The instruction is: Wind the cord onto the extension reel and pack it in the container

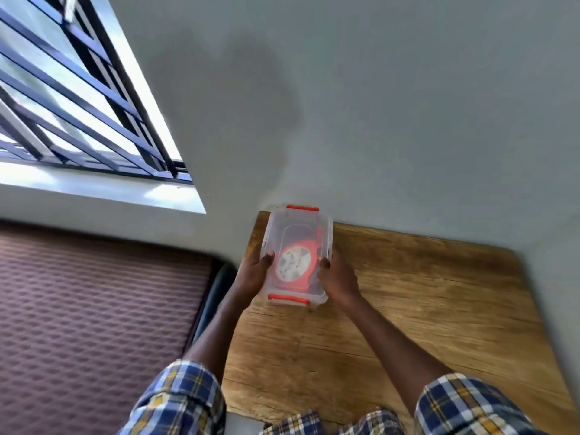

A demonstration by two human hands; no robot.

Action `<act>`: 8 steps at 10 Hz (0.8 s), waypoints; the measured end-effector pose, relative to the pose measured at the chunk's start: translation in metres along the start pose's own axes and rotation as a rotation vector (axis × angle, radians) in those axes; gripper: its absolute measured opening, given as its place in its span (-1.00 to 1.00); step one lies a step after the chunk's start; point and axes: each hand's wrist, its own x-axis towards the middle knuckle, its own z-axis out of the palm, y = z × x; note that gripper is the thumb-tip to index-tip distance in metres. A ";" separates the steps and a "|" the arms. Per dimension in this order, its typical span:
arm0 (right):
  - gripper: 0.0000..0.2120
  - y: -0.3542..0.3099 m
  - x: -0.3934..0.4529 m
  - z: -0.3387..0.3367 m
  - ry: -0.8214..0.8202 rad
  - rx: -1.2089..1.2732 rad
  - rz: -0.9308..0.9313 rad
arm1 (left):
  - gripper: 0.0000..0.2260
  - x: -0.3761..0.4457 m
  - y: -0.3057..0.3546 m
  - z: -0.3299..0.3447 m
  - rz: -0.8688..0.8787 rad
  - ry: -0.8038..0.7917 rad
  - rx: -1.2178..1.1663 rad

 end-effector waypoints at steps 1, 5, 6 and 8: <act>-0.58 -0.001 0.006 -0.003 -0.041 -0.006 0.003 | -0.71 0.009 0.000 -0.002 0.002 -0.011 -0.038; -0.52 -0.001 -0.018 -0.051 -0.100 -0.337 0.024 | -0.38 0.011 0.008 0.005 0.155 0.148 0.462; -0.60 0.001 -0.035 -0.091 -0.028 -0.506 -0.079 | -0.42 -0.004 0.024 0.017 0.296 0.245 0.578; -0.44 -0.013 -0.064 -0.196 0.205 -0.822 -0.348 | -0.51 -0.050 0.103 0.097 0.620 0.248 0.669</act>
